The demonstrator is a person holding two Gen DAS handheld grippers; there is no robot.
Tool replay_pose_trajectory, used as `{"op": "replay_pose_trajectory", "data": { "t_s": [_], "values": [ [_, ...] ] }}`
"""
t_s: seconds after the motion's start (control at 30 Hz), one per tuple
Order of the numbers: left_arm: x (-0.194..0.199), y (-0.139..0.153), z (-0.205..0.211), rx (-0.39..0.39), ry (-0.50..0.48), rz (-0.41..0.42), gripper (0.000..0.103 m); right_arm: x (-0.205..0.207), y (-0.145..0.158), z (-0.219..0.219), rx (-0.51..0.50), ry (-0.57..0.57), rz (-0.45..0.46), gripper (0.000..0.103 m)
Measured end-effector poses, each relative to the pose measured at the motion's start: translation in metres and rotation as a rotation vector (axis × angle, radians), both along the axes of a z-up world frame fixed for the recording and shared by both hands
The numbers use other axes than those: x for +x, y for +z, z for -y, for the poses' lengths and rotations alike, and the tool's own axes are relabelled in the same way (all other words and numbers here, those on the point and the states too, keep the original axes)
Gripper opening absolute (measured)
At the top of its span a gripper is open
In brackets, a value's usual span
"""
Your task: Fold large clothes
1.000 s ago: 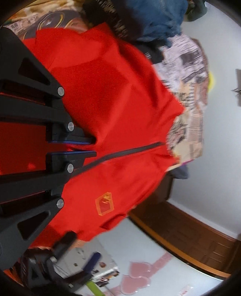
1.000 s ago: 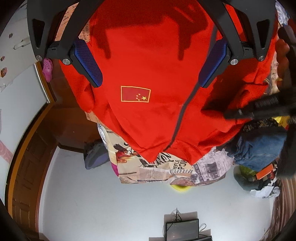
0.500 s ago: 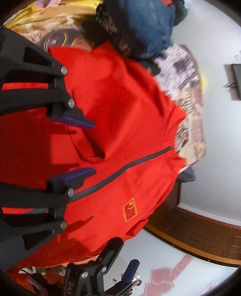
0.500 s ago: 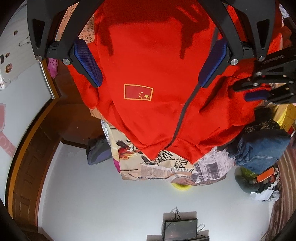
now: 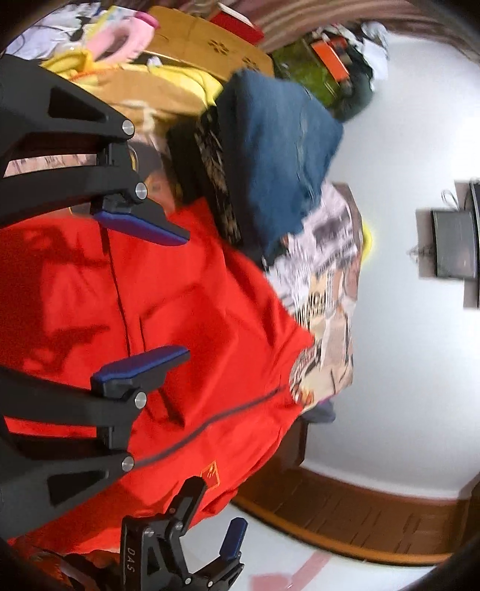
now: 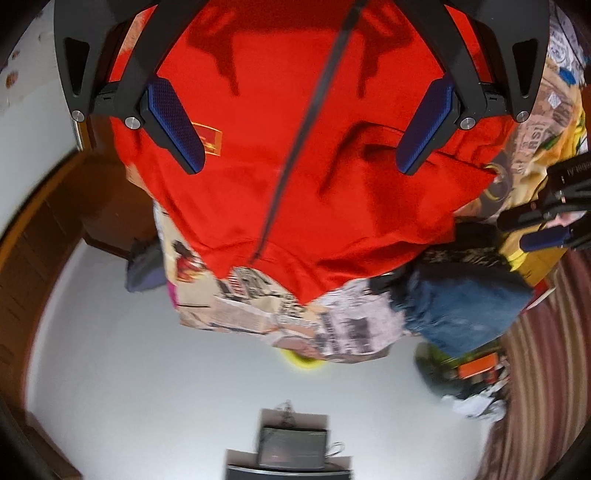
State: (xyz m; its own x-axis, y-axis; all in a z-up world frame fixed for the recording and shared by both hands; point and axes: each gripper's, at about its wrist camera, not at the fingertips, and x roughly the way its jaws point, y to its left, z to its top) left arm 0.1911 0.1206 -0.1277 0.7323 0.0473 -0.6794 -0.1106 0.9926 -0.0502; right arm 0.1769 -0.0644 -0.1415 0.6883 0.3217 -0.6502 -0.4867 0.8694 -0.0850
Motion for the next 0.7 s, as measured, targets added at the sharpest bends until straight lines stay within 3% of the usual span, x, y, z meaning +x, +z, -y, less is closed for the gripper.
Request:
{"op": "replay_pose_trajectory", "data": {
  "t_s": [0.27, 0.5, 0.6, 0.67, 0.7],
  "values": [
    [-0.016, -0.035, -0.057, 0.038, 0.111, -0.09, 0.062, 0.003, -0.026, -0.058, -0.102, 0.165, -0.057, 0.102],
    [-0.021, -0.076, -0.074, 0.026, 0.127, -0.186, 0.062, 0.022, -0.06, -0.107, -0.196, 0.301, -0.142, 0.101],
    [-0.022, -0.088, -0.075, 0.001, 0.12, -0.215, 0.062, 0.035, -0.077, -0.119, -0.231, 0.323, -0.211, 0.085],
    [-0.02, -0.099, -0.076, -0.023, 0.118, -0.238, 0.062, 0.044, -0.087, -0.123, -0.238, 0.326, -0.276, 0.067],
    [-0.019, -0.105, -0.077, -0.032, 0.118, -0.25, 0.062, 0.049, -0.092, -0.123, -0.229, 0.324, -0.312, 0.066]
  ]
}}
